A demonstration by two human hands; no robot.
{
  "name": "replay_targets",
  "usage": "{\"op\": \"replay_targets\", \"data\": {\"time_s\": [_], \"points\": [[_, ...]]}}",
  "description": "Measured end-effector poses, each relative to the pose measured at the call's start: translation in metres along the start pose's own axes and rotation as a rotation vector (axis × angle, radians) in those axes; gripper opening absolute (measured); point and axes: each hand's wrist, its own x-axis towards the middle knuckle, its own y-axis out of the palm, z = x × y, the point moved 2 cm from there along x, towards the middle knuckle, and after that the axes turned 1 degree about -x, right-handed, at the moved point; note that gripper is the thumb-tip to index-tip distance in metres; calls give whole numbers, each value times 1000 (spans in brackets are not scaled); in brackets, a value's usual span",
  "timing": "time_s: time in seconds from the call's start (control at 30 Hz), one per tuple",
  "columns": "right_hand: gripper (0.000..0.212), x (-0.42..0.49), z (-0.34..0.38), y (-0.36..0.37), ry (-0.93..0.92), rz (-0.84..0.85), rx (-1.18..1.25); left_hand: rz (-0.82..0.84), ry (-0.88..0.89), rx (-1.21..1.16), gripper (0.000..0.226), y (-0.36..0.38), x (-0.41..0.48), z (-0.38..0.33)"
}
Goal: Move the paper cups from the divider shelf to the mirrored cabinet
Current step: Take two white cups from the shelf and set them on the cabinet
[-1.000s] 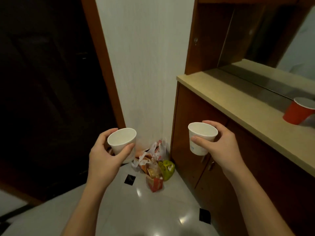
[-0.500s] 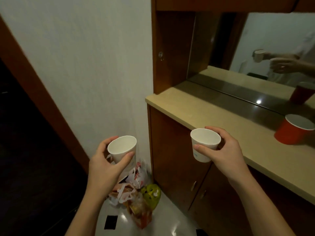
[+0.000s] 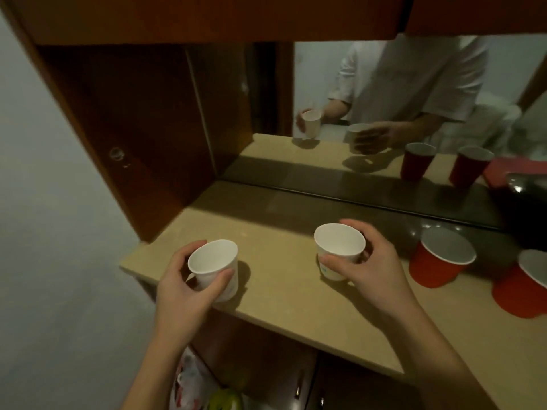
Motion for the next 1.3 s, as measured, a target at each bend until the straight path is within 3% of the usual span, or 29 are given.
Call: {"op": "replay_targets", "data": {"time_s": [0.2, 0.27, 0.47, 0.63, 1.17, 1.3], "points": [[73, 12, -24, -16, 132, -152, 3, 232, 9, -69, 60, 65, 53, 9], [67, 12, -30, -20, 154, -209, 8, 307, 9, -78, 61, 83, 65, 11], [69, 12, -42, -25, 209, -334, -2, 431, 15, -82, 62, 119, 90, 10], [53, 21, -38, -22, 172, -376, -38, 531, 47, -97, 64, 134, 102, 11], [62, 27, -46, -17, 265, -396, -144, 619, 85, -98, 66, 142, 103, 12], [61, 20, -45, -19, 263, -382, -182, 659, 71, 7, 81, 140, 102, 13]]}}
